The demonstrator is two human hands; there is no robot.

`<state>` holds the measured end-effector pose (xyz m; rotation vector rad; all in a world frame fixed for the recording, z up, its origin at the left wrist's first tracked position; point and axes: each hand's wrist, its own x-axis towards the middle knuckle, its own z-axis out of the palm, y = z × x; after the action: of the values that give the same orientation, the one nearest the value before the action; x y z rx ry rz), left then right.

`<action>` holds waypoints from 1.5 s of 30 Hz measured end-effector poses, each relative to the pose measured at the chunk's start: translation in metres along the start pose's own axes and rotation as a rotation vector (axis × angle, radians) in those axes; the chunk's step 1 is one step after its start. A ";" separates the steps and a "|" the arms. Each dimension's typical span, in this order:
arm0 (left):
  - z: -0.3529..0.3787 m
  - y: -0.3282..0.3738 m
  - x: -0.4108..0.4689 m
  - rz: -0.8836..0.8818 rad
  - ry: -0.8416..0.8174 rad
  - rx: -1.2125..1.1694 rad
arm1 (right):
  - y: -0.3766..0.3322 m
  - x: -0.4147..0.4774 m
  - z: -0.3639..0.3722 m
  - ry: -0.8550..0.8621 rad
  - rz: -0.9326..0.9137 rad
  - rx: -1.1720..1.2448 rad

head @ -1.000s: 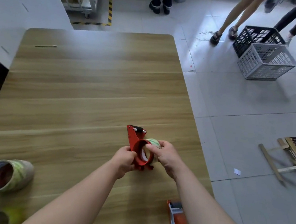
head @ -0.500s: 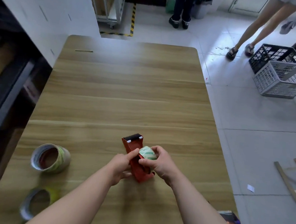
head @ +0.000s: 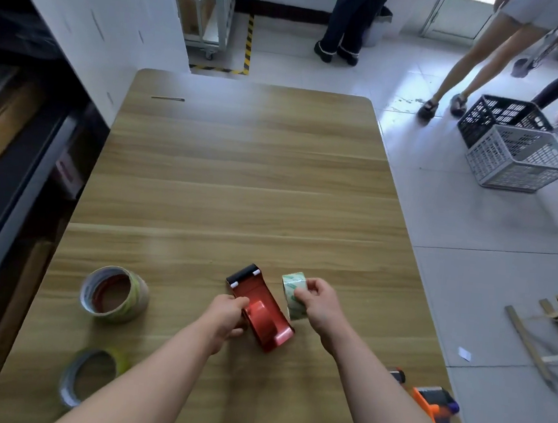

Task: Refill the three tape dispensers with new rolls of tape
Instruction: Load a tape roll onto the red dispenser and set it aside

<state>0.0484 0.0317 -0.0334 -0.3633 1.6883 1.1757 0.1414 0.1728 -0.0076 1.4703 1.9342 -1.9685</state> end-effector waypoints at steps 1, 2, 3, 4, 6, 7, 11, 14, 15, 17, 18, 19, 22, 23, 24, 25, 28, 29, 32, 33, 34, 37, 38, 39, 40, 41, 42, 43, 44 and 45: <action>-0.001 0.002 0.000 0.001 0.010 0.005 | -0.003 -0.002 -0.002 -0.002 -0.017 0.015; -0.003 0.004 0.000 0.003 0.024 0.007 | -0.005 -0.004 -0.003 -0.008 -0.035 0.028; -0.005 0.007 -0.001 0.017 0.044 0.012 | -0.008 -0.007 -0.004 -0.017 -0.053 0.041; -0.008 0.011 -0.003 0.045 0.067 0.020 | -0.012 -0.010 -0.005 -0.034 -0.070 0.056; -0.012 0.018 -0.007 0.130 0.116 0.021 | -0.018 -0.014 -0.006 -0.078 -0.098 0.084; -0.015 0.022 -0.010 0.165 0.134 0.027 | -0.021 -0.017 -0.007 -0.093 -0.106 0.101; -0.022 0.033 -0.028 0.196 0.057 0.004 | -0.033 -0.024 -0.003 -0.162 -0.087 0.169; -0.032 0.037 -0.044 0.173 -0.046 -0.038 | -0.037 -0.028 0.009 -0.259 -0.029 0.189; -0.036 0.036 -0.047 0.172 -0.073 -0.040 | -0.039 -0.030 0.014 -0.287 -0.016 0.205; -0.047 0.034 -0.053 0.187 -0.116 -0.049 | -0.043 -0.033 0.024 -0.332 0.005 0.226; -0.052 0.033 -0.055 0.198 -0.131 -0.069 | -0.044 -0.032 0.030 -0.340 0.018 0.223; -0.058 0.032 -0.058 0.205 -0.137 -0.088 | -0.046 -0.033 0.036 -0.346 0.027 0.218; -0.074 0.026 -0.064 0.227 -0.113 -0.084 | -0.046 -0.035 0.053 -0.356 0.029 0.197; -0.079 0.022 -0.065 0.227 -0.099 -0.080 | -0.045 -0.038 0.059 -0.361 0.020 0.187; -0.084 0.019 -0.067 0.218 -0.082 -0.074 | -0.043 -0.039 0.066 -0.365 0.007 0.170; -0.090 0.015 -0.067 0.206 -0.069 -0.066 | -0.041 -0.040 0.073 -0.362 -0.003 0.148; -0.107 0.000 -0.069 0.166 -0.046 -0.065 | -0.030 -0.040 0.097 -0.359 -0.006 0.016; -0.112 -0.005 -0.068 0.155 -0.027 -0.072 | -0.027 -0.039 0.105 -0.357 0.001 -0.007; -0.127 -0.013 -0.069 0.222 0.120 -0.184 | -0.028 -0.041 0.126 -0.334 0.029 -0.001; -0.135 -0.014 -0.070 0.272 0.213 -0.224 | -0.031 -0.042 0.133 -0.336 0.043 0.015; -0.144 -0.015 -0.072 0.317 0.305 -0.242 | -0.036 -0.043 0.141 -0.343 0.054 0.042; -0.173 -0.016 -0.076 0.349 0.388 -0.272 | -0.054 -0.046 0.169 -0.363 0.006 0.043; -0.181 -0.016 -0.078 0.341 0.352 -0.310 | -0.060 -0.046 0.180 -0.368 -0.015 0.018; -0.190 -0.016 -0.078 0.328 0.317 -0.337 | -0.066 -0.047 0.192 -0.377 -0.033 -0.011; -0.198 -0.015 -0.079 0.325 0.297 -0.351 | -0.071 -0.047 0.204 -0.390 -0.046 -0.041; -0.205 -0.014 -0.079 0.331 0.298 -0.335 | -0.075 -0.047 0.214 -0.402 -0.063 -0.089; -0.211 -0.013 -0.080 0.346 0.310 -0.310 | -0.078 -0.045 0.224 -0.410 -0.114 -0.172; -0.218 -0.013 -0.079 0.358 0.335 -0.270 | -0.080 -0.042 0.234 -0.415 -0.173 -0.261; -0.223 -0.012 -0.079 0.365 0.365 -0.228 | -0.081 -0.039 0.242 -0.417 -0.227 -0.352; -0.227 -0.013 -0.079 0.366 0.392 -0.192 | -0.081 -0.037 0.249 -0.405 -0.264 -0.435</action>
<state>-0.0337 -0.1853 0.0318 -0.4365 2.0447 1.6235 -0.0313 -0.0245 0.0255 0.6854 2.2428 -1.6071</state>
